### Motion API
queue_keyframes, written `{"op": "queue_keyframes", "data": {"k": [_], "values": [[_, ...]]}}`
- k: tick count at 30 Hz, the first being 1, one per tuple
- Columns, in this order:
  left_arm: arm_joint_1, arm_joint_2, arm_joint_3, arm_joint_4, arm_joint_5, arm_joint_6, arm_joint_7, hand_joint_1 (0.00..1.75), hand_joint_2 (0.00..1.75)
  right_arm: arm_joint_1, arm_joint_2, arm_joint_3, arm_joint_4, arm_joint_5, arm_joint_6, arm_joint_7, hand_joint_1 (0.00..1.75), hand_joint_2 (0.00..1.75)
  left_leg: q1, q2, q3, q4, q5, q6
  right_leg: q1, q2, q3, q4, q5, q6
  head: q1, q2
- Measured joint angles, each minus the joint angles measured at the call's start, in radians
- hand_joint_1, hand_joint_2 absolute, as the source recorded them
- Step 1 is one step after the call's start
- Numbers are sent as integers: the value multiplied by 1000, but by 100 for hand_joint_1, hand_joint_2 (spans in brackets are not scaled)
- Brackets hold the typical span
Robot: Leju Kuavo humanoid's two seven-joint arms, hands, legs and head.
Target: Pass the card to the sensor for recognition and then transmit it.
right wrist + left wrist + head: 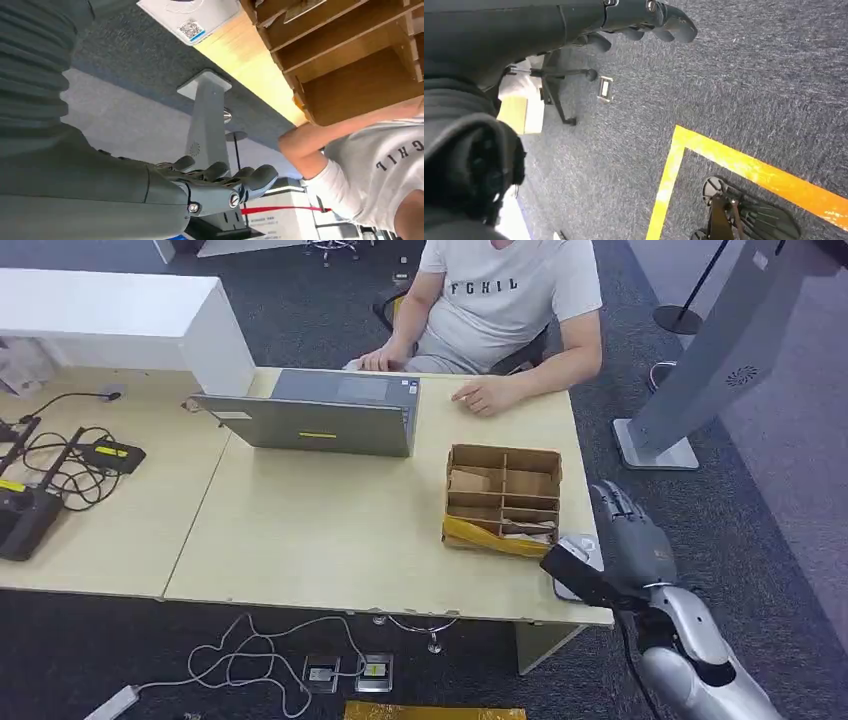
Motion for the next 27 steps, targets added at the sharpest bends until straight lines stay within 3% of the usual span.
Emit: {"op": "queue_keyframes", "data": {"k": [17,27], "values": [[0,0,0,0,0,-2,0,0,0,-15,55,4,37,42,-9,-25,0,175,0,0,0,0,0,0,0,0,0,0,0,0,0,0],[0,3,-8,0,0,0,-11,0,0,-52,110,13,81,182,-35,-68,0,175,0,0,0,0,0,0,0,0,0,0,0,0,0,0]]}}
